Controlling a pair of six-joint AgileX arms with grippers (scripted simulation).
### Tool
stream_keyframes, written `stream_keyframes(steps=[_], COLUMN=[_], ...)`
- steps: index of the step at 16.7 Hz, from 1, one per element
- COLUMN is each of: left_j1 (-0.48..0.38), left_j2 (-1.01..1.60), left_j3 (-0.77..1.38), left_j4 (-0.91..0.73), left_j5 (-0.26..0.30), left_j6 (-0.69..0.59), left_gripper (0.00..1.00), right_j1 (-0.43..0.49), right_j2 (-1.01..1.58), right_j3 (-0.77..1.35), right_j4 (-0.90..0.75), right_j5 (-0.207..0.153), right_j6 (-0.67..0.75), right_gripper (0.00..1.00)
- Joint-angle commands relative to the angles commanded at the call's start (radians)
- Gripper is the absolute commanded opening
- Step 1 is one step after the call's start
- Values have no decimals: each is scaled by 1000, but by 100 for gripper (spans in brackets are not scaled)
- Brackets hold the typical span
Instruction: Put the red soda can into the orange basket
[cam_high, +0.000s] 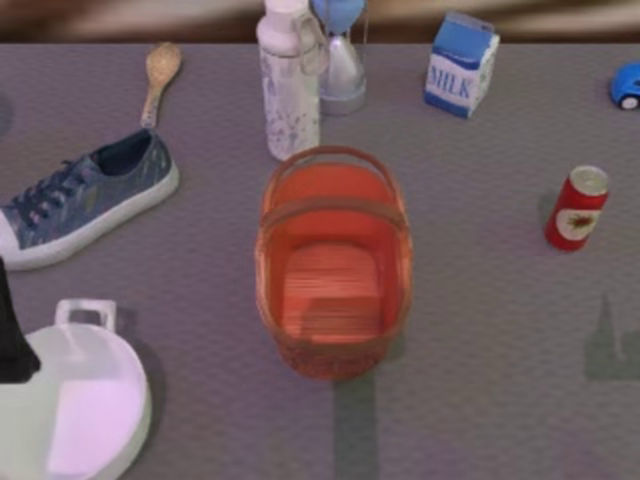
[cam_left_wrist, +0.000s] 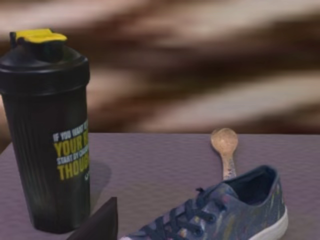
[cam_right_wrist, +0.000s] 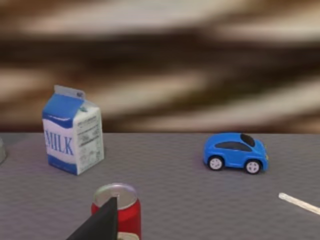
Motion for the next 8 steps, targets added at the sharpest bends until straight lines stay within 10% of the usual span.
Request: stream_keyframes(steps=[8], left_j1=[0], left_j2=[0], left_j3=[0], left_j4=[0], left_j5=[0], left_j6=[0], left_gripper=[100], right_j1=[24], right_j2=[218], right_j3=[212], right_j4=[-148], right_j5=[-6], right_j6=[-69], right_gripper=[100])
